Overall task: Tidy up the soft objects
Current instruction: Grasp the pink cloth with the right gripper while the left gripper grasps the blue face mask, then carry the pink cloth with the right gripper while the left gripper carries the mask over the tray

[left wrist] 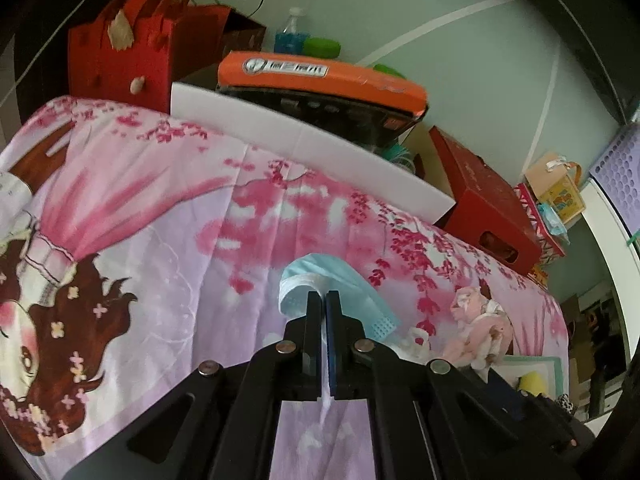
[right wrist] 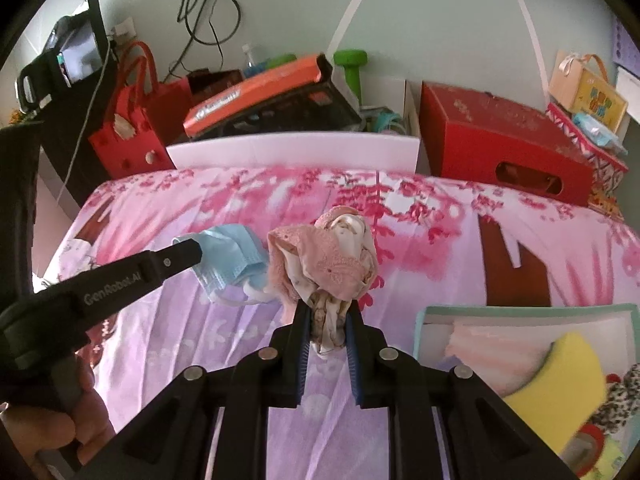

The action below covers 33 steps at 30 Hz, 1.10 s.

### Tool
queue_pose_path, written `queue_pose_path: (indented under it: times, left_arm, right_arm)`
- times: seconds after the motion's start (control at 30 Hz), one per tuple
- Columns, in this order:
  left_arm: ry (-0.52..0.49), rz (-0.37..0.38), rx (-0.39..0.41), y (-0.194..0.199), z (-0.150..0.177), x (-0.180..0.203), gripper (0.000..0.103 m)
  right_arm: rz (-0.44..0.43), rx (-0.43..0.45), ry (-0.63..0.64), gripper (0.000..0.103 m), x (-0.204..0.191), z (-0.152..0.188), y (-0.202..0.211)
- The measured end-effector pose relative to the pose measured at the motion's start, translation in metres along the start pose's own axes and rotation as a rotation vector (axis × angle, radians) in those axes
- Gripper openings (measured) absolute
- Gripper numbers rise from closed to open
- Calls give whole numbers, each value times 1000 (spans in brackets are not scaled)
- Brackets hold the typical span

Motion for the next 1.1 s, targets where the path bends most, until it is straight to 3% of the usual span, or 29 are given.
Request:
queue_pose_path:
  times: [0.4,0.9,1.1]
  left_arm:
    - [-15,34,53,57,3,12,2]
    - [-138,91,137,127,37,49,1]
    - [-181,58,119,120,48,49,1]
  right_arm:
    - [11,58,-24,18,6,2,51]
    - [53,129,-101,18,36,35,123]
    - [79,119,-153,18,56,55,138]
Point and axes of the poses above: each gripper's, at about its wrist camera, not at the fingertips, and y roughly against the way its jaws point, x to its right, z to its underside, the point moved 8 cm from there along -y, roughly the way its jaws point, and after that the axes turned 5 degrees about y, right-handed, at the moved point
